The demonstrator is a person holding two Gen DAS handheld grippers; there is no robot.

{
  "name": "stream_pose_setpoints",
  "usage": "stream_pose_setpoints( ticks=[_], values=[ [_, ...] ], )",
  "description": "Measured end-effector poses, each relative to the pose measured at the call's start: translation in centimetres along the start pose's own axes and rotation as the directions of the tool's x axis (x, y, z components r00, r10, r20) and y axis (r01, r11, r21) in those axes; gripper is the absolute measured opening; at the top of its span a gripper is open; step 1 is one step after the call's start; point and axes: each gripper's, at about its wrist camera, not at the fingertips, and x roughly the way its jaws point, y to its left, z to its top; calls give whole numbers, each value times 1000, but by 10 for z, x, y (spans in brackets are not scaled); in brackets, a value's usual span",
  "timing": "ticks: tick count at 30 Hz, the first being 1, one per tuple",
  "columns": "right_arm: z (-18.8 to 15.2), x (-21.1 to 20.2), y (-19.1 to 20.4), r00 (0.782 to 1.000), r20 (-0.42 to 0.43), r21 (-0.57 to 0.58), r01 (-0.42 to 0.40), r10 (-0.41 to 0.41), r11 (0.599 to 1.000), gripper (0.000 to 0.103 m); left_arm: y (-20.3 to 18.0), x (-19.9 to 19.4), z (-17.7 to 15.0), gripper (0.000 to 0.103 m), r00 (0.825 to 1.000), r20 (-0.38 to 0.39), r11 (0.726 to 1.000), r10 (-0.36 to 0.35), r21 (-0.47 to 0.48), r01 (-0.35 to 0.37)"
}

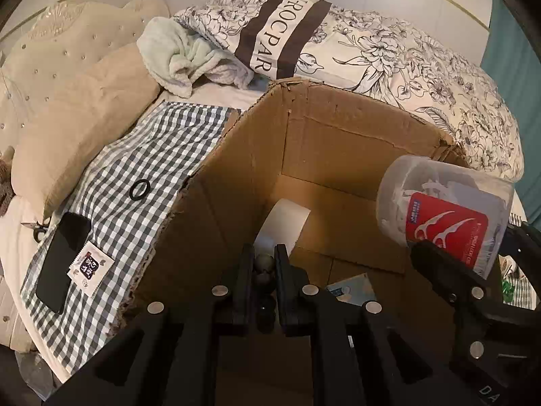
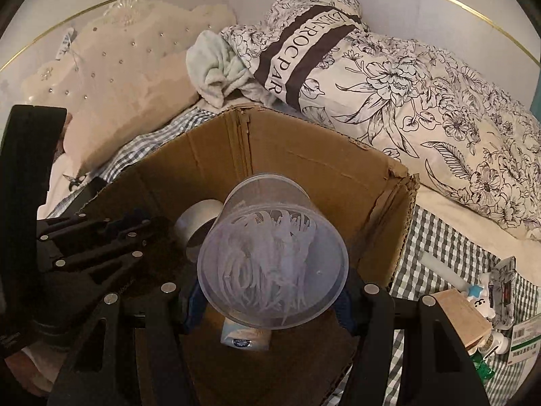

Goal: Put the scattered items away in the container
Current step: 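Open the right tool to drop the swab tub while the left releases the bracelet, then withdraw both tools from the box toward the remaining items on the bed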

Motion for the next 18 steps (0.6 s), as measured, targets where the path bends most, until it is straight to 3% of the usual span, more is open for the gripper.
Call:
stream_pose_setpoints(
  ticks=[7, 10, 15, 18],
  values=[
    [-1, -5, -3, 1000, 13, 15, 7, -7, 1000, 62, -3, -6, 4, 14, 1000, 6, 1000, -6, -7, 6],
    [-1, -16, -2, 998, 50, 14, 34, -35, 999, 73, -3, -13, 6, 26, 1000, 19, 1000, -10, -22, 10],
    [2, -38, -4, 994, 101, 18, 46, -47, 999, 73, -5, -28, 10, 43, 999, 44, 1000, -1, -31, 2],
    [2, -49, -8, 991, 123, 26, 49, -52, 998, 73, -8, -39, 12, 43, 998, 61, 1000, -1, -30, 3]
  ],
)
